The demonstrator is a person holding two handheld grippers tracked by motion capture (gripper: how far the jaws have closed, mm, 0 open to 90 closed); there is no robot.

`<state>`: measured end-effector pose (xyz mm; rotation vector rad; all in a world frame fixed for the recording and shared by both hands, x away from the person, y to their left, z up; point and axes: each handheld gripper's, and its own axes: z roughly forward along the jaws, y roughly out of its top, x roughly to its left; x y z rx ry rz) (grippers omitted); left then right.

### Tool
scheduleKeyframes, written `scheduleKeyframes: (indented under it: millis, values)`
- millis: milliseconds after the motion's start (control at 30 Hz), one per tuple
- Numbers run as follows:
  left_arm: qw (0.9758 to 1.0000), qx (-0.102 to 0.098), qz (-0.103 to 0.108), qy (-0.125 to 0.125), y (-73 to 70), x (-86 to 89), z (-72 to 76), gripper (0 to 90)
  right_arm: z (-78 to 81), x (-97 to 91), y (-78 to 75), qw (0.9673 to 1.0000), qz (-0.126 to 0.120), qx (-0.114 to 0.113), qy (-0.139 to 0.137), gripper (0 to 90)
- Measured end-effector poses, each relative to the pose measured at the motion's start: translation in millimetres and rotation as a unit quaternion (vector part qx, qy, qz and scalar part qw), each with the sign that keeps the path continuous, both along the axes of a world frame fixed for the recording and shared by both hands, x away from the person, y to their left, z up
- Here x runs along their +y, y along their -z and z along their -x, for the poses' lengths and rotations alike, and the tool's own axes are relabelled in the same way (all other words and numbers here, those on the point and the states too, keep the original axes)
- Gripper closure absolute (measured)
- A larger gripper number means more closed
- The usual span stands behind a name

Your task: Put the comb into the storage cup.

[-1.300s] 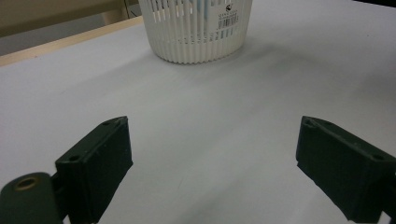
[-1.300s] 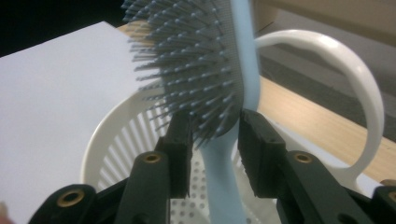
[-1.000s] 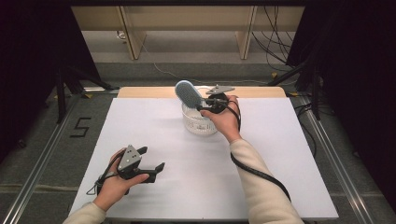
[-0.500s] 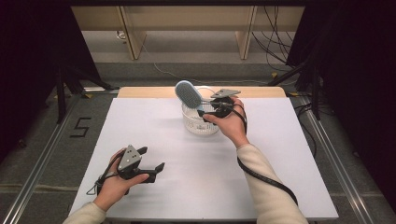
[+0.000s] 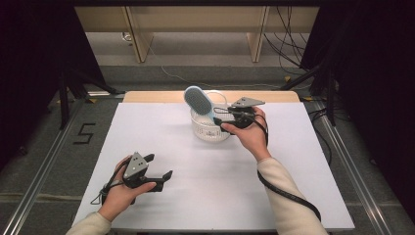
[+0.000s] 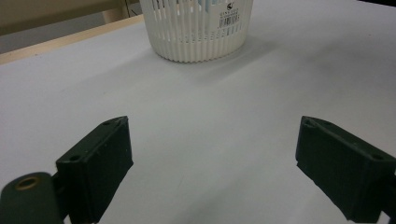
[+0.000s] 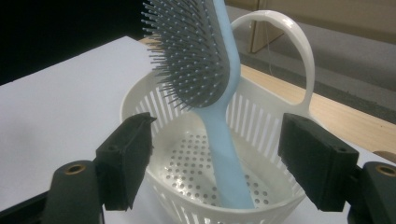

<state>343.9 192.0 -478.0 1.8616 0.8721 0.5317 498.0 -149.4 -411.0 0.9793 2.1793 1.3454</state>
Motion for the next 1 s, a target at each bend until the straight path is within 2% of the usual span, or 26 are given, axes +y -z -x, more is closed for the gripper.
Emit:
scheduleKeyframes:
  millis: [433,633,1000]
  values:
    - [1.0000,0.002,0.001,-0.002,0.6,0.6,-0.1,10.2,19.1,-22.6,-0.4,1.0000,0.001,-0.001,-0.004,26.1]
    - [1.0000,0.002,0.002,-0.004,0.9,0.9,0.0,10.2,31.4,-39.0,2.8,0.9999,0.006,0.005,0.007,26.3]
    - [1.0000,0.003,-0.001,-0.007,0.8,1.4,0.2,10.2,54.1,-66.5,7.0,0.9998,-0.005,0.011,0.018,26.2]
